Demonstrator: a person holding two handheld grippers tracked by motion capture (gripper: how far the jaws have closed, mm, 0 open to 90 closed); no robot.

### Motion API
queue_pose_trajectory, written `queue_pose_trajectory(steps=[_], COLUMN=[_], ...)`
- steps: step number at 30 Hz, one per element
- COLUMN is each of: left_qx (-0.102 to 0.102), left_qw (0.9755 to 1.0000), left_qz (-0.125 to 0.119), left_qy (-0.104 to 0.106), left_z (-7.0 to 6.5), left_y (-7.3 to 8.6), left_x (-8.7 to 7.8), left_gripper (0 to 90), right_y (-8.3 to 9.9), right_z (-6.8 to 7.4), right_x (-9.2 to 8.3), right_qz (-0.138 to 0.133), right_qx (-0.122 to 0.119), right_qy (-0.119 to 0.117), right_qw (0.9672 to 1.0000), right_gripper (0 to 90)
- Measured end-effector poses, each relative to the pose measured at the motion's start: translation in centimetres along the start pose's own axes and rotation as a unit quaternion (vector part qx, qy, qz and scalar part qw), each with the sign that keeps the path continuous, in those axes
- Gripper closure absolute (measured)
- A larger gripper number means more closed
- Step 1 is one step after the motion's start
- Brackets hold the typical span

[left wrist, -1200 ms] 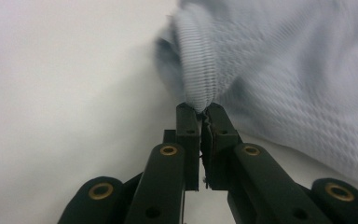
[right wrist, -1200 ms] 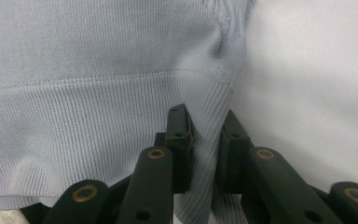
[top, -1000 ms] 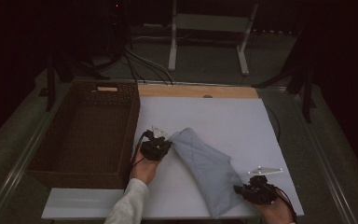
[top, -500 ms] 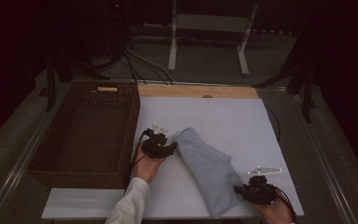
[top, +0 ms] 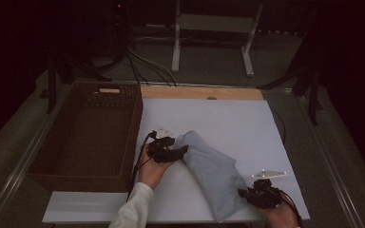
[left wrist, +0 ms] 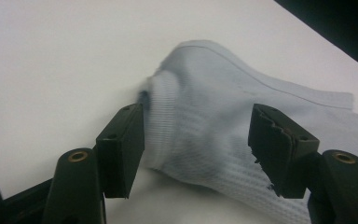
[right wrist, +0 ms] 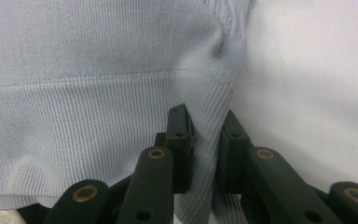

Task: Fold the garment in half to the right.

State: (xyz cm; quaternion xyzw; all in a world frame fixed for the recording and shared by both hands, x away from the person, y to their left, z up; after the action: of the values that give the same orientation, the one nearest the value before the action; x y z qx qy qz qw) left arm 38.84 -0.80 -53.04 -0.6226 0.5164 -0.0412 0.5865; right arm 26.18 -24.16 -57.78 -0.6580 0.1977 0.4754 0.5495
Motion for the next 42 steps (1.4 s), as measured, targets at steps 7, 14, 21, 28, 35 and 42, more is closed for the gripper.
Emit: queue_pose_trajectory(steps=[7,14,21,28,35,42], left_qx=[0.018,0.019,0.013,0.006,0.007,-0.002], left_qw=[0.9997,0.9996,0.9991,0.9978,0.9981,0.9966], left_qz=[-0.005,0.018,0.040,0.066,0.061,0.078], left_qy=[0.013,0.011,0.004,0.005,0.001,-0.024], left_z=[-1.4,-1.1,-0.5,-0.3,-0.1,0.9], left_y=[-0.2,0.4,1.2,2.2,2.0,2.5], left_x=[-0.1,0.9,2.5,3.8,3.6,4.1], left_gripper=[38.2,43.6,46.1,46.4,40.0,16.3], right_y=[0.0,0.0,0.0,0.0,0.0,0.0], right_z=[0.0,0.0,0.0,0.0,0.0,0.0], right_x=[0.0,0.0,0.0,0.0,0.0,0.0], right_qz=[0.000,0.000,-0.001,-0.001,-0.001,-0.001], right_qx=[-0.001,-0.002,-0.002,-0.002,-0.002,-0.003], right_qy=[0.002,0.003,0.003,0.003,0.003,0.003], right_qw=[1.0000,1.0000,1.0000,1.0000,1.0000,1.0000], right_gripper=[78.6,78.6,78.6,78.5,78.4,78.5])
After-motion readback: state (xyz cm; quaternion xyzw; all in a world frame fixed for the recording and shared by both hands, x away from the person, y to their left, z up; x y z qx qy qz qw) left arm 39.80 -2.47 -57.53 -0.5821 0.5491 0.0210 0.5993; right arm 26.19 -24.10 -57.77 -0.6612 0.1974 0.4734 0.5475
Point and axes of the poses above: each handheld gripper's, and its own axes: x roughly forward along the jaws, y roughly out of its underside, z roughly to its left, the point moved 10 cm from there along x, roughly forward along the jaws, and after that the axes turned 8 degrees about y, right-handed, at the moved point
